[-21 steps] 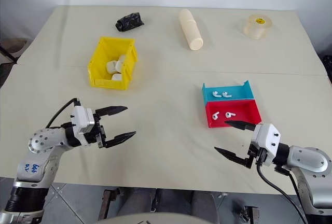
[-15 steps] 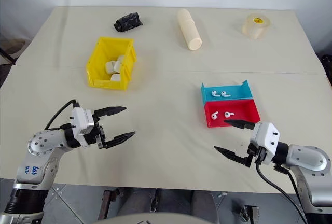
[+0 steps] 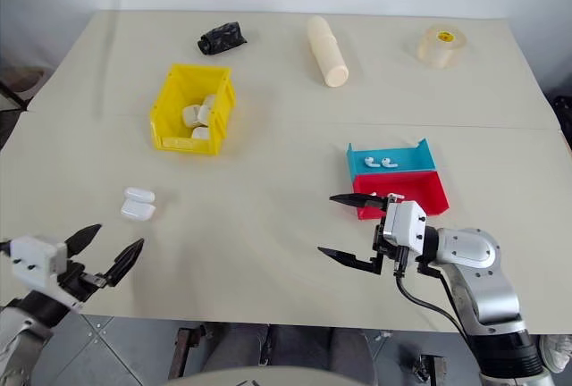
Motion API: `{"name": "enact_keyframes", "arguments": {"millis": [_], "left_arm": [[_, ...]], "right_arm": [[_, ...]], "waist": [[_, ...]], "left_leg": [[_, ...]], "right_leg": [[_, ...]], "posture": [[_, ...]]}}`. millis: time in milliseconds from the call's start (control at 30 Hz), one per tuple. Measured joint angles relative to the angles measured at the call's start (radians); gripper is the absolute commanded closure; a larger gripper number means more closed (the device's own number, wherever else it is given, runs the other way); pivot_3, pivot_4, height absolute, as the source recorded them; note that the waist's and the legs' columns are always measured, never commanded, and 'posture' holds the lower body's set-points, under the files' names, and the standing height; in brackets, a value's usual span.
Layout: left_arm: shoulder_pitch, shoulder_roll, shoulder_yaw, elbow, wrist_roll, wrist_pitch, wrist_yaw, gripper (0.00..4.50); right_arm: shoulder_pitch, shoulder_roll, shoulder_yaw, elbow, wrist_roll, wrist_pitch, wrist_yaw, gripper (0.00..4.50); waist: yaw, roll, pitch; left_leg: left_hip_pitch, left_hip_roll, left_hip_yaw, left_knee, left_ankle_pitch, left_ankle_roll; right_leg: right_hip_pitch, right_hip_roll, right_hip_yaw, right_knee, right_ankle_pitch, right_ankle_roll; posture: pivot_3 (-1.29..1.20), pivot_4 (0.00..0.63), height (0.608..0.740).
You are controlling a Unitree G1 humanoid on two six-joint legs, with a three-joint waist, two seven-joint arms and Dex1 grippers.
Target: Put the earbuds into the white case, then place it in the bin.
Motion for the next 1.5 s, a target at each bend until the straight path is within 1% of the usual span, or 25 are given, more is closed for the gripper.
{"name": "enact_keyframes", "arguments": {"millis": [133, 267, 333, 433, 500, 567, 667, 733, 867, 933, 1033, 1300, 1500], "left_arm": [[0.049, -0.042, 0.019, -0.028, -0.029, 0.088, 0.067, 0.0], [0.031, -0.022, 0.019, -0.078, -0.063, 0.175, 0.105, 0.0], [-0.008, 0.012, 0.02, -0.098, -0.091, 0.224, 0.122, 0.0], [-0.072, 0.088, 0.026, -0.128, -0.131, 0.332, 0.158, 0.0], [-0.117, 0.184, 0.024, -0.142, -0.15, 0.453, 0.187, 0.0], [-0.209, 0.306, 0.017, -0.141, -0.175, 0.657, 0.233, 0.0], [-0.418, 0.43, 0.003, -0.124, -0.216, 0.951, 0.282, 0.0], [-0.52, 0.483, -0.027, -0.096, -0.226, 1.077, 0.283, 0.0], [-0.734, 0.49, -0.108, -0.001, -0.233, 1.238, 0.277, 0.0], [-0.796, 0.493, -0.151, 0.054, -0.236, 1.272, 0.278, 0.0], [-0.821, 0.502, -0.205, 0.102, -0.242, 1.286, 0.281, 0.0], [-0.866, 0.503, -0.277, 0.17, -0.221, 1.29, 0.292, 0.0], [-0.886, 0.475, -0.299, 0.189, -0.191, 1.289, 0.292, 0.0]], "right_arm": [[-0.025, 0.028, 0.002, 0.026, -0.002, -0.09, 0.026, 0.05], [-0.03, 0.027, 0.002, 0.052, 0.008, -0.108, 0.054, 0.05], [-0.026, 0.023, 0.002, 0.065, 0.011, -0.102, 0.061, 0.05], [-0.017, 0.016, -0.001, 0.07, 0.022, -0.083, 0.062, 0.05], [-0.014, 0.003, -0.004, 0.073, 0.03, -0.058, 0.062, 0.05], [-0.01, -0.011, -0.008, 0.074, 0.045, -0.02, 0.063, 0.05], [-0.009, -0.016, -0.004, 0.064, 0.055, 0.016, 0.062, 0.05], [-0.009, -0.016, -0.005, 0.059, 0.056, 0.025, 0.06, 0.05], [-0.006, -0.013, -0.002, 0.049, 0.056, 0.037, 0.051, 0.05], [-0.004, -0.008, 0.0, 0.041, 0.055, 0.041, 0.045, 0.05], [-0.001, -0.008, 0.0, 0.027, 0.055, 0.043, 0.038, 0.05], [0.026, -0.005, 0.0, 0.001, 0.05, 0.044, 0.008, 0.05], [0.04, -0.004, 0.0, -0.016, 0.047, 0.043, -0.015, 0.05]], "waist": [[0.007, 0.0, 0.0], [0.003, -0.001, 0.0], [0.003, -0.001, 0.0], [0.002, -0.001, 0.0], [0.001, 0.0, 0.0], [0.003, 0.0, 0.0], [0.001, 0.0, 0.0], [-0.002, 0.0, 0.0], [-0.012, 0.0, 0.0], [-0.02, 0.0, 0.0], [-0.027, 0.0, 0.0], [-0.021, 0.0, 0.0], [-0.02, 0.0, 0.0]], "left_leg": [[0.0, 0.0, 0.0, 0.001, 0.0, 0.0], [0.0, 0.0, 0.0, 0.001, -0.001, 0.0], [0.0, 0.001, 0.0, 0.001, -0.001, 0.0], [0.0, 0.0, 0.0, 0.001, -0.001, 0.0], [0.0, 0.0, -0.001, 0.002, -0.001, 0.0], [0.0, 0.0, -0.001, 0.002, -0.001, 0.0], [0.0, -0.001, -0.002, 0.002, -0.001, 0.0], [0.0, -0.001, -0.002, 0.001, -0.001, 0.0], [0.0, -0.001, -0.002, 0.0, -0.001, -0.001], [0.0, -0.001, -0.001, 0.001, -0.001, -0.001], [-0.001, 0.0, 0.0, 0.0, -0.001, -0.001], [-0.002, -0.001, 0.0, 0.001, -0.001, -0.001], [-0.002, -0.001, 0.0, 0.002, -0.001, -0.001]], "right_leg": [[0.0, 0.0, 0.0, 0.0, 0.0, 0.0], [0.0, 0.0, 0.0, 0.0, 0.0, 0.0], [0.0, 0.001, 0.0, 0.001, 0.0, 0.0], [0.0, 0.001, 0.0, 0.001, 0.0, 0.0], [0.0, 0.001, 0.001, 0.002, 0.0, 0.0], [-0.001, 0.001, 0.001, 0.003, 0.0, -0.001], [-0.001, 0.001, 0.001, 0.006, 0.0, -0.001], [-0.002, 0.001, 0.002, 0.009, 0.0, -0.001], [-0.004, 0.001, 0.001, 0.009, 0.0, -0.001], [-0.004, 0.001, 0.001, 0.009, 0.0, -0.001], [-0.006, 0.001, 0.002, 0.01, 0.0, -0.001], [-0.007, 0.001, 0.003, 0.01, 0.0, -0.001], [-0.007, 0.001, 0.003, 0.01, 0.0, -0.001]], "posture": [[0.0, 0.15, 0.74], [0.0, 0.15, 0.74], [0.0, 0.15, 0.74], [0.0, 0.15, 0.74], [0.0, 0.15, 0.74], [0.0, 0.15, 0.74], [0.0, 0.15, 0.74], [0.0, 0.15, 0.74], [0.0, 0.15, 0.74], [0.0, 0.15, 0.74], [0.0, 0.15, 0.74], [0.0, 0.15, 0.74], [0.0, 0.15, 0.74]]}}
